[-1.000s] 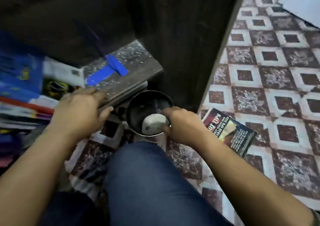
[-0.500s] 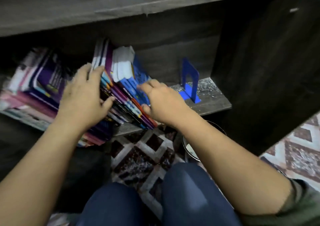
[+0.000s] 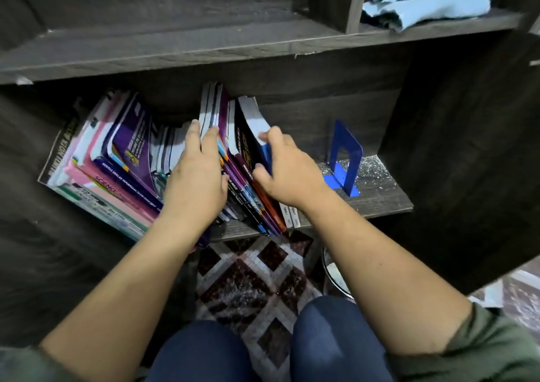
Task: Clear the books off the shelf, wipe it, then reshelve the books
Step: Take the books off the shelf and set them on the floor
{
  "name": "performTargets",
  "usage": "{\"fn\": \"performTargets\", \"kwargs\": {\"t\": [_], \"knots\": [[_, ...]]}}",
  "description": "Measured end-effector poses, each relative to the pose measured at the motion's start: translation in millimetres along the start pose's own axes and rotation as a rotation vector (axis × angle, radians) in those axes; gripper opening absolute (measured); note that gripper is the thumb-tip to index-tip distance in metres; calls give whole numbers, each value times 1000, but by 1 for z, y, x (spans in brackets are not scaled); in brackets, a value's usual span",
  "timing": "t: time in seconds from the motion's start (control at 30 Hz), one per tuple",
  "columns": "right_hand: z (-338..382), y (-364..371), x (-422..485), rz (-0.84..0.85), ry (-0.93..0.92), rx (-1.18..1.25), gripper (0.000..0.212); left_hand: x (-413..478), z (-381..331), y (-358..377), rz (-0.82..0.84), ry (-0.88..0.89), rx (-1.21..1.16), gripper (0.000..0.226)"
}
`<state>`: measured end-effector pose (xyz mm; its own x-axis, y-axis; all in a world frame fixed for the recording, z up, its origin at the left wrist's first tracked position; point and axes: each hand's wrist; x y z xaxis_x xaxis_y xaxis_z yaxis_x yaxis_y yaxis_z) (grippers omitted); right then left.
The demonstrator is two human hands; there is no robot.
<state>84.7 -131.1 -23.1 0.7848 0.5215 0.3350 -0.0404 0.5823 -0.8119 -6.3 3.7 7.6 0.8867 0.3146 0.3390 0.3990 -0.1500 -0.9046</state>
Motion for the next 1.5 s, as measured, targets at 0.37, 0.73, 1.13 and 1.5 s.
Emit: {"fn": "performTargets", "kwargs": {"t": [0.37, 0.73, 1.13, 1.5], "knots": [[8, 12, 1, -38, 34, -41, 46, -1, -3, 2, -12, -12, 80, 81], [-7, 48, -11, -211, 359, 245, 101, 0, -7, 11, -55, 15, 211, 86], [-23, 56, -17, -309, 512, 385, 36, -3, -17, 0, -38, 40, 293, 88], [-43, -61, -141, -525, 191, -193, 56, -20, -104, -4, -260, 812, 355, 40]]}}
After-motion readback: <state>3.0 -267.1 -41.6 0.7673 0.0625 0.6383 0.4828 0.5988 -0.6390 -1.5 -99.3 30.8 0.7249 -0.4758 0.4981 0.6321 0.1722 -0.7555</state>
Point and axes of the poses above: each hand's wrist, its own x-axis towards the middle knuckle, its own y-axis out of the palm, z = x × y, and after that the axes turned 2 degrees about -x, right-handed
